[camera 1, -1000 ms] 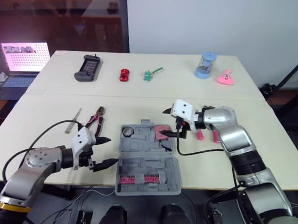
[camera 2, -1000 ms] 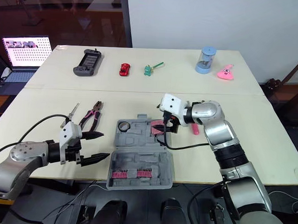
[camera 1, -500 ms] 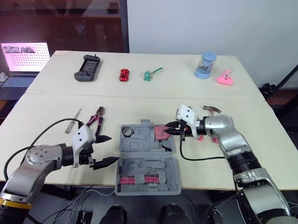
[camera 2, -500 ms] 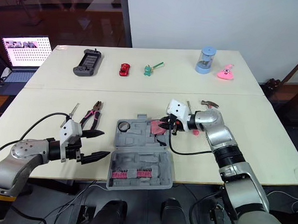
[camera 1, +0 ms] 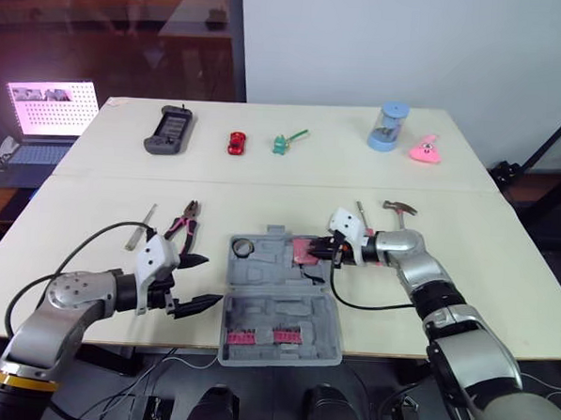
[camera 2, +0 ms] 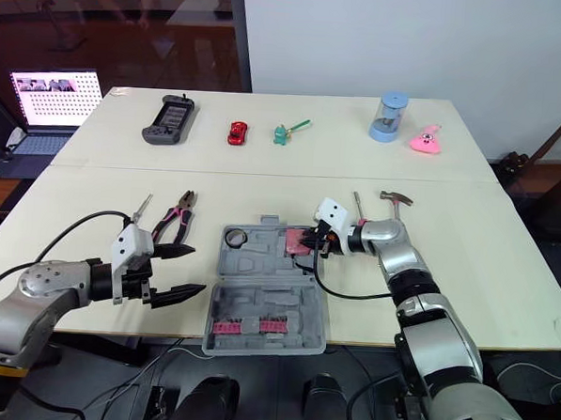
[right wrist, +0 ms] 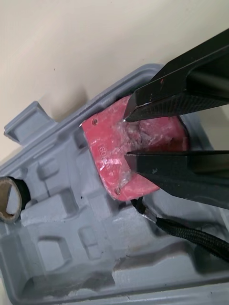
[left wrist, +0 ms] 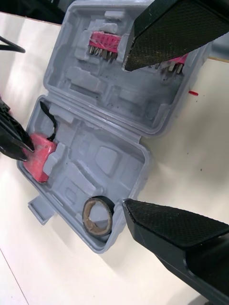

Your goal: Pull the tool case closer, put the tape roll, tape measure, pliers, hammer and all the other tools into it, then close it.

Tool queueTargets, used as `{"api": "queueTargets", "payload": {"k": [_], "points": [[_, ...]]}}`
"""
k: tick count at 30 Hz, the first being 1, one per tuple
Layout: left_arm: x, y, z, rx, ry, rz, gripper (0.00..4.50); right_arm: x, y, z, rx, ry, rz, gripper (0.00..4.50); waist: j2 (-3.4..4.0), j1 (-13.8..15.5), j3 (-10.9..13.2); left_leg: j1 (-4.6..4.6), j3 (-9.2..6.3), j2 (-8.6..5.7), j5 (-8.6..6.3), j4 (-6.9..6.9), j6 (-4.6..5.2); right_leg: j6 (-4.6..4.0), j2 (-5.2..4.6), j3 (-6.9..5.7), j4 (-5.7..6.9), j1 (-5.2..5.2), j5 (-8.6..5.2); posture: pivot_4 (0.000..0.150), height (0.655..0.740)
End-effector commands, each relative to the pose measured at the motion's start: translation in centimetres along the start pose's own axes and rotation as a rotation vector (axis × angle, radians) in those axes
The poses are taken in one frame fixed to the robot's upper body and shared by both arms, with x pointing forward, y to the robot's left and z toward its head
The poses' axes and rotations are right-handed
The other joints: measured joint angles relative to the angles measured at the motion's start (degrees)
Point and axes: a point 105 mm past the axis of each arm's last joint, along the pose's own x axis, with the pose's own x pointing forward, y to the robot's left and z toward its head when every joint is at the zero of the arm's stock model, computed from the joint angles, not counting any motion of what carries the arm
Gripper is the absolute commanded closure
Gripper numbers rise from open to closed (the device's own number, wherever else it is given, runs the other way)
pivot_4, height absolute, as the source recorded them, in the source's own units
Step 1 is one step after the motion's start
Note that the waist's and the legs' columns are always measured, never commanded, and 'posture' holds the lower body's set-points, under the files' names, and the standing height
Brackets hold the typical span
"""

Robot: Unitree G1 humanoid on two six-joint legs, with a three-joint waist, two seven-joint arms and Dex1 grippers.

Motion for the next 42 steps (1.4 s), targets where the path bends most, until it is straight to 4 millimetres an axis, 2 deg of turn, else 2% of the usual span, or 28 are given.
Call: {"api": "queueTargets", "payload": {"k": [1, 7, 10, 15, 18, 22, 25, 27, 31, 35, 40, 42], "points": [[-0.5, 0.4, 1.0, 0.037, -0.025, 0.019, 0.0, -0.3, 0.0, 0.4, 0.006, -0.052, -0.005, 3.47, 0.01, 0.0, 0.0, 0.0, 0.0, 0.0, 0.0, 0.0, 0.0, 0.0, 0.0, 0.0, 0.0, 0.0, 0.0, 0.15, 0.6902], [-1.3, 1.7, 1.1, 0.015, -0.077, 0.108, 0.0, -3.3, -1.3, 3.1, -0.045, -0.16, -0.102, 3.47, 0.08, -0.1, 0.1, -0.27, 0.0, 0.0, 0.0, 0.01, 0.0, 0.01, 0.0, 0.0, 0.03, -0.29, 0.0, 0.15, 0.6902], [-2.4, 3.0, 0.6, 0.0, -0.104, 0.209, 0.0, -5.4, -1.5, 3.2, -0.034, -0.176, -0.178, 2.68, 0.08, 0.0, 0.1, -0.35, 0.0, 0.0, 0.0, 0.02, 0.0, 0.01, 0.0, 0.0, 0.03, -0.36, 0.01, 0.15, 0.6902], [-6.3, 5.2, -2.0, -0.038, -0.103, 0.444, 0.0, -10.2, -1.5, 2.9, 0.045, -0.248, -0.363, 0.13, 0.08, 0.1, 0.0, -0.38, 0.0, 0.0, -0.01, 0.0, 0.01, 0.01, -0.01, 0.0, 0.0, -0.37, 0.0, 0.15, 0.6902], [-9.4, 6.3, -3.7, -0.052, -0.089, 0.605, 0.0, -13.8, -1.3, 1.4, 0.111, -0.275, -0.518, 0.05, 0.08, 0.1, 0.0, -0.39, 0.01, 0.0, -0.01, 0.01, 0.02, 0.01, -0.02, 0.01, 0.0, -0.38, 0.0, 0.15, 0.6902], [-13.7, 7.5, -5.2, -0.095, -0.125, 0.842, 0.0, -17.7, 0.6, -1.5, 0.17, -0.284, -0.639, 0.05, 0.06, 0.7, 0.0, -0.4, 0.02, 0.0, -0.02, 0.02, 0.03, 0.01, -0.03, 0.01, -0.02, -0.35, 0.0, 0.15, 0.6902], [-16.6, 7.2, -7.6, -0.151, -0.124, 0.996, 0.0, -20.1, 2.0, -4.6, 0.249, -0.277, -0.735, 0.05, 0.06, 1.4, 0.0, -0.35, 0.06, 0.0, -0.04, 0.03, 0.06, 0.01, -0.03, 0.02, -0.05, -0.3, 0.0, 0.15, 0.6902], [-17.5, 6.4, -8.6, -0.167, -0.12, 1.04, 0.0, -21.4, 2.6, -6.2, 0.274, -0.257, -0.787, 0.05, 0.06, 1.3, 0.0, -0.31, 0.16, 0.0, -0.04, 0.02, 0.07, 0.02, -0.03, 0.1, -0.08, -0.29, 0.0, 0.15, 0.6902], [-18.4, 5.0, -10.6, -0.217, -0.101, 1.075, 0.0, -23.2, 3.1, -8.2, 0.317, -0.251, -0.876, 0.05, 0.03, 1.4, 0.0, -0.22, 0.3, 0.02, -0.05, 0.02, 0.07, 0.01, -0.03, 0.22, -0.08, -0.26, 0.0, 0.15, 0.6902], [-18.3, 4.9, -10.8, -0.218, -0.109, 1.071, 0.0, -23.6, 3.2, -8.9, 0.312, -0.231, -0.889, 0.05, -0.02, 1.7, 0.0, -0.18, 0.3, 0.03, -0.05, 0.02, 0.07, 0.01, -0.03, 0.22, -0.08, -0.21, -0.01, 0.15, 0.6902], [-17.5, 5.4, -9.8, -0.195, -0.135, 1.044, 0.0, -22.6, 2.4, -7.4, 0.272, -0.253, -0.848, 0.05, 0.0, 1.5, 0.0, -0.17, 0.3, 0.02, -0.05, 0.03, 0.07, 0.01, -0.04, 0.22, -0.09, -0.2, -0.01, 0.15, 0.6902], [-16.6, 5.5, -9.2, -0.178, -0.135, 0.998, 0.0, -21.4, 2.1, -5.8, 0.251, -0.284, -0.775, 0.05, 0.0, 1.4, -0.1, -0.16, 0.3, 0.03, -0.05, 0.02, 0.07, 0.01, -0.02, 0.22, -0.09, -0.21, -0.01, 0.15, 0.6902]]}}
